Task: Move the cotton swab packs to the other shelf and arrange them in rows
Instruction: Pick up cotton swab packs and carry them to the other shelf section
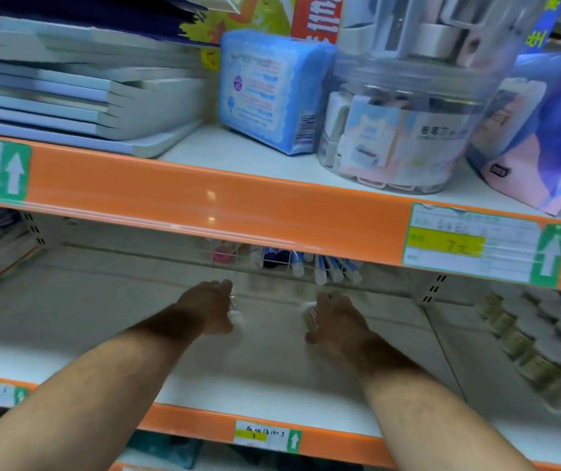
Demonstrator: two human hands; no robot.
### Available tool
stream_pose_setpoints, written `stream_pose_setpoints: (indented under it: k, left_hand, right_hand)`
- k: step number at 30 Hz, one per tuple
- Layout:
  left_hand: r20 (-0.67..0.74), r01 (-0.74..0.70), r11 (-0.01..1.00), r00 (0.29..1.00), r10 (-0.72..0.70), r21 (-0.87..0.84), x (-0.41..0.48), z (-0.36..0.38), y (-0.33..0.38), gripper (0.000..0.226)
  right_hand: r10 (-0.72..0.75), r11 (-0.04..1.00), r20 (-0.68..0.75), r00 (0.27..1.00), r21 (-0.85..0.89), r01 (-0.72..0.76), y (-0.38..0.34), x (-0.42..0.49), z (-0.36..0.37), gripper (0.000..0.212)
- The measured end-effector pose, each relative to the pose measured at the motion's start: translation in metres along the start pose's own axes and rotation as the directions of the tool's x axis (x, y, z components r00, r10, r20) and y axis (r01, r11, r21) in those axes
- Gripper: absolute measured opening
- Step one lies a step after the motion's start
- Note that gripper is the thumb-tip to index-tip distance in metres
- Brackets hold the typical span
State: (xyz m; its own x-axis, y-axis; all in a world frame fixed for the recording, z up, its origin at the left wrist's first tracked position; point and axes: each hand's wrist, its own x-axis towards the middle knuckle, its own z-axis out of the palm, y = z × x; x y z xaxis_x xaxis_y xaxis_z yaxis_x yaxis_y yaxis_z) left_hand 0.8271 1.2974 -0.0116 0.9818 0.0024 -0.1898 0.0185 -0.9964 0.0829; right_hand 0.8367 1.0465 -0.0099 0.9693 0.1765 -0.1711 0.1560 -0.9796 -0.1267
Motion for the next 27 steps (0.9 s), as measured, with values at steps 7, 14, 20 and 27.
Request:
stream_pose_setpoints:
  k: [7, 14, 20, 27]
  left_hand:
    - [0.064, -0.012, 0.998, 0.998, 0.016, -0.068, -0.007, -0.007, 0.012, 0.037]
    - [0.257, 0.237, 0.730, 0.963, -0.087, -0.641, -0.013, -0.034, 0.034, 0.021]
    - [0.301, 0.263, 0.662, 0.952, -0.058, -0.702, -0.017, -0.039, 0.040, 0.029]
    - [0.316, 0.222, 0.723, 0.949, -0.005, -0.654, -0.023, -0.046, 0.050, 0.027]
  right_hand:
    - [0.003, 0.977, -0.012, 1.000, 0.214, -0.001, 0.001, 0.000, -0.013, 0.017]
    - [0.070, 0.718, 0.079, 0.994, 0.688, -0.105, 0.003, -0.001, -0.043, 0.023]
    - [0.039, 0.623, 0.112, 0.993, 0.775, -0.112, 0.007, -0.007, -0.045, 0.022]
    - [-0.027, 0.656, 0.199, 0.980, 0.743, -0.133, 0.005, -0.011, -0.051, 0.032]
